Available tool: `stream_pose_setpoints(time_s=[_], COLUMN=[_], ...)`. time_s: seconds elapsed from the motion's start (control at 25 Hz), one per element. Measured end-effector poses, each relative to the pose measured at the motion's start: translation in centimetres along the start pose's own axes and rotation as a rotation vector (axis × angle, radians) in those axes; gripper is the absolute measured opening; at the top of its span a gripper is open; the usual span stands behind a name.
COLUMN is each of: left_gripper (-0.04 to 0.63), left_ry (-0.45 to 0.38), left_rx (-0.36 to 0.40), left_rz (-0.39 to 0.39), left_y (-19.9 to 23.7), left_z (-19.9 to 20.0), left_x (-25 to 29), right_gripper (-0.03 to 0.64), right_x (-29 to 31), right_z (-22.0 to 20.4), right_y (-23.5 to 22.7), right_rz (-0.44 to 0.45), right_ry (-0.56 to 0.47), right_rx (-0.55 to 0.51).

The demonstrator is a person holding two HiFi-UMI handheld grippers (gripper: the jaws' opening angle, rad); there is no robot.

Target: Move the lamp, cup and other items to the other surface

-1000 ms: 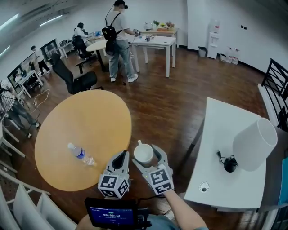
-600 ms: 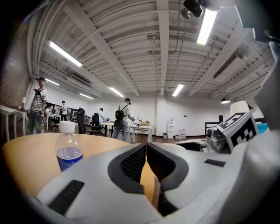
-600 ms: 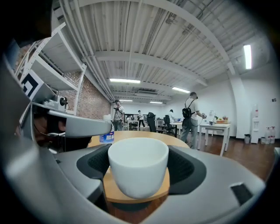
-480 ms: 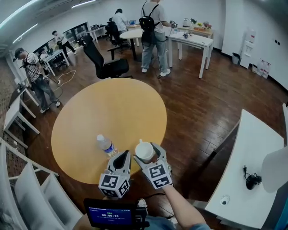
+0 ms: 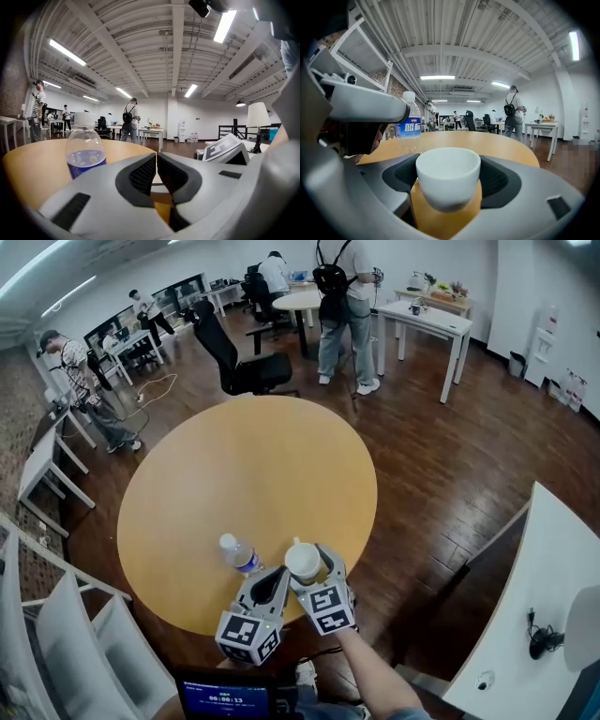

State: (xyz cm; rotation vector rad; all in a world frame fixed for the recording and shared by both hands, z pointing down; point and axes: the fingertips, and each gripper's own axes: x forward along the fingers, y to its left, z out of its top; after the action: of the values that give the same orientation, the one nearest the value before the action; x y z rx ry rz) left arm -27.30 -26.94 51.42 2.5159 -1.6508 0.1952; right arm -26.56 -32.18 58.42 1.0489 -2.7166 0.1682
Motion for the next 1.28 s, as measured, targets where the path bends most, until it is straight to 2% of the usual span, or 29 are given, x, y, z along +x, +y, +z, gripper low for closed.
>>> stream_pose_setpoints(time_s=[0.36,0.76,1.08,1.28], left_gripper=[0.011,0.009,0.011,0.011], left_ry=[0.001,-0.001,0.009,-0.029], left_rx=[0.009,0.02,0.019,0.001], left_rz=[-0.004,-0.01,-0.032,-0.015], left_y=[0.5,0.4,-0.7,-0.3], left_z=[-0.5,-0.6,1.0,1.0], left_x=[0.2,-0.6,-1.0,-0.9], right_gripper=[0.398,0.413,0.416,0.416], right_x=[1.1,1.0,-0.2,-3.1], right_z=[-2.7,-2.5,-0.7,2.2], right_y=[1.2,1.3,1.0,-0.5], right_rz=[0.016,-0.015,-0.017,-0.075], right_ry=[0.002,-0.003,-0.061,-0.178], right_rx=[0.029,0.036,0.102,0.209])
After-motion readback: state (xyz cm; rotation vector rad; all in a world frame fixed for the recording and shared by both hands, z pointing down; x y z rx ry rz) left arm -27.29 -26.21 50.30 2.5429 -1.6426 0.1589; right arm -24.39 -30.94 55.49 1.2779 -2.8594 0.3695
